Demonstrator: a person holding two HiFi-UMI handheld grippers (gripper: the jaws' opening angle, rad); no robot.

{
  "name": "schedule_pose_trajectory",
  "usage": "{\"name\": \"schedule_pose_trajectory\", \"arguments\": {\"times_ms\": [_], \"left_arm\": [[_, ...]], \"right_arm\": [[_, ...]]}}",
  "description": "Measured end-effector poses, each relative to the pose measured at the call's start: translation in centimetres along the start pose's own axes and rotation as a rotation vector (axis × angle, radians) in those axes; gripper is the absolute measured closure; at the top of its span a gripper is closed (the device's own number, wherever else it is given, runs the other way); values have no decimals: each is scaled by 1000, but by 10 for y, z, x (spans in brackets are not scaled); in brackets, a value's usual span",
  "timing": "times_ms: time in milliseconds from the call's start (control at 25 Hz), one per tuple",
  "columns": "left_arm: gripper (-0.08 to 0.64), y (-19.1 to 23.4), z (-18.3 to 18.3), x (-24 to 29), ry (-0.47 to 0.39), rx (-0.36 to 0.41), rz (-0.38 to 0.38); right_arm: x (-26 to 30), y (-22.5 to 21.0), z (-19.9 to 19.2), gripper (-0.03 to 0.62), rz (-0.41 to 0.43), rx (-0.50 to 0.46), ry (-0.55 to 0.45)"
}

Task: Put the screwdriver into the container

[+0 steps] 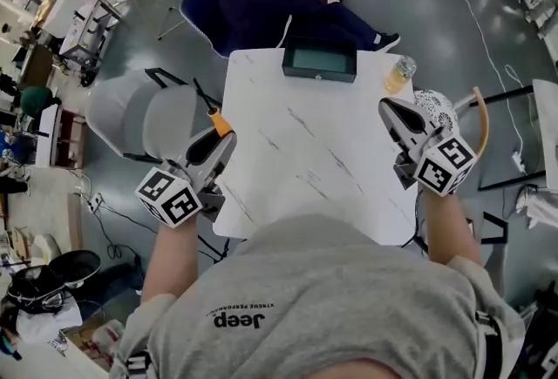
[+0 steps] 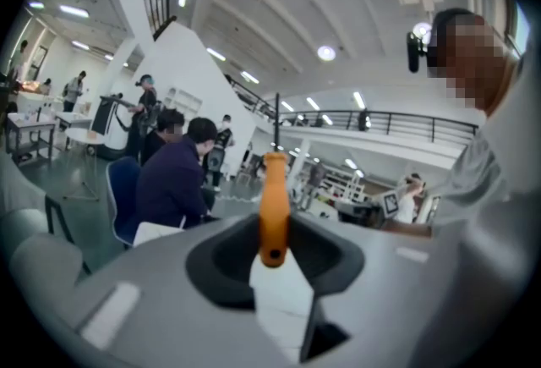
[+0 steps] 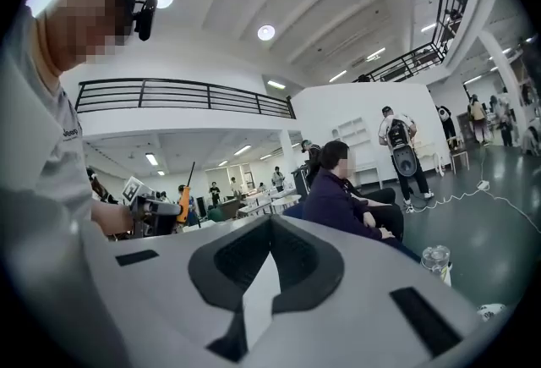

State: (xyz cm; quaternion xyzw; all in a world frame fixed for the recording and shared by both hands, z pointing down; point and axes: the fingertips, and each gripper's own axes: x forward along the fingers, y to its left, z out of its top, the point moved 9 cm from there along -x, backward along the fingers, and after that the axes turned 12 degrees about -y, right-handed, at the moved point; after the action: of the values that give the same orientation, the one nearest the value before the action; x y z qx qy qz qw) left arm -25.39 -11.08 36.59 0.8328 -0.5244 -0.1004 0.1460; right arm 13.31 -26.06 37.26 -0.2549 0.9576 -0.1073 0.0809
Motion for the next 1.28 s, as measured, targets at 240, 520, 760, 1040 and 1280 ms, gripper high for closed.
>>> {"name": "schedule_pose_trajectory", "arguments": {"times_ms": [240,520,760,1040,1280], "left_arm": [[449,50,-16,6,43,4,-66],[449,101,10,14,84,98,-75],[449,123,30,36,109,179,-57],[449,153,65,97,160,316,-72],[449,167,70,170,278,425,-150]], "right_arm": [[21,16,-17,584,-124,-41,8],[47,30,-5,584,-150,-93,54],[67,4,-6,584,-136,-105,47],[78,-33,-24,584,-129,-112,42],[84,-68,-43,584,-162,-96,26]]}}
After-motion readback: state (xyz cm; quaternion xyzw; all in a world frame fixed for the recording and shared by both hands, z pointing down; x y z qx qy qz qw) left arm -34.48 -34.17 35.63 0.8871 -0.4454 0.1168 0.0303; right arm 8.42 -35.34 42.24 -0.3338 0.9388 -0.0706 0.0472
